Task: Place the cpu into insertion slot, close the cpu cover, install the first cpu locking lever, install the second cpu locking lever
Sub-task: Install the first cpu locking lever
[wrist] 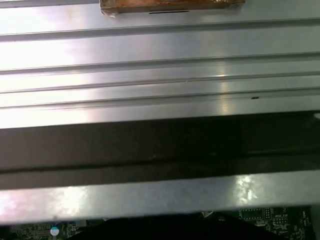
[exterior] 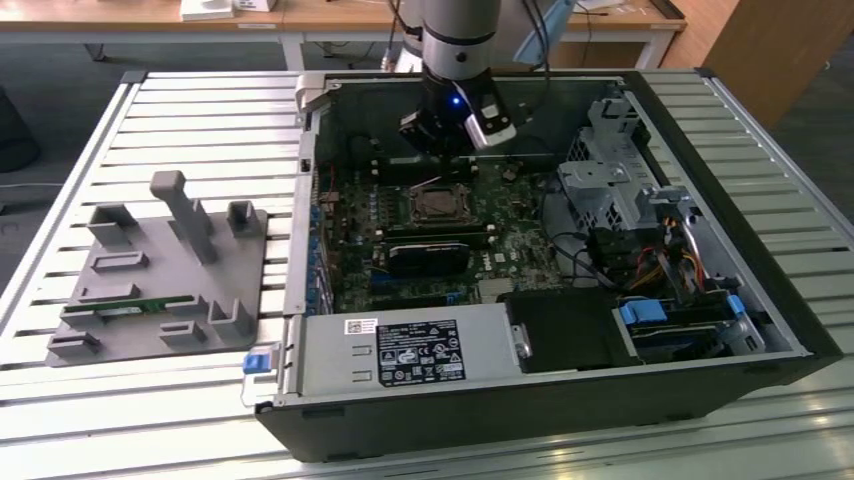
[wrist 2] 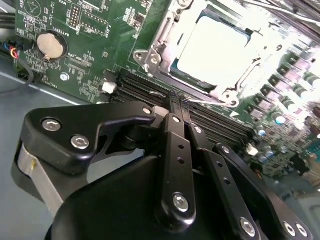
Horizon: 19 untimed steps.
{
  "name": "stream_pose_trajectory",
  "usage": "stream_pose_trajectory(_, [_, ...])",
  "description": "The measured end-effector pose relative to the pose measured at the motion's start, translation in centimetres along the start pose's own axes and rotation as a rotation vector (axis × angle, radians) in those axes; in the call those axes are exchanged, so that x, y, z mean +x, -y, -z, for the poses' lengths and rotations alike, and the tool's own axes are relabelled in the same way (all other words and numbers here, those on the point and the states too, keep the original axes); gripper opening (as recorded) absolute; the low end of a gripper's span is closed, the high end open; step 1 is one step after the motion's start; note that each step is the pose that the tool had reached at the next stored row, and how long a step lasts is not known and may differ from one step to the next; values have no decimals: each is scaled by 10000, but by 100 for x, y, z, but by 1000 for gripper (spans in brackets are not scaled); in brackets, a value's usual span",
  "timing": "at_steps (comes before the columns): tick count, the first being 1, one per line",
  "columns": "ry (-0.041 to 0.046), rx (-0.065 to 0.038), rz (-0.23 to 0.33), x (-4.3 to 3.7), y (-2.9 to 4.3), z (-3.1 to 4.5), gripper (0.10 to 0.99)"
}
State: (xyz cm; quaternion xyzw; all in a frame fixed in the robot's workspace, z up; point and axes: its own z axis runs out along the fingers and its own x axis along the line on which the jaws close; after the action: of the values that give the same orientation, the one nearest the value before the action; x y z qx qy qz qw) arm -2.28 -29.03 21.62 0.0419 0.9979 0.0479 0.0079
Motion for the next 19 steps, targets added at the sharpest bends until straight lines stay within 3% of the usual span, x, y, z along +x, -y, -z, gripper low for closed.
stream_pose_trajectory(10, [-25, 6, -4, -44, 4, -130, 106])
stream_pose_trajectory(14, [-26, 18, -1, -45, 4, -136, 106])
stream_pose_trajectory(19, [-6, 274, 3, -46, -7, -149, 106])
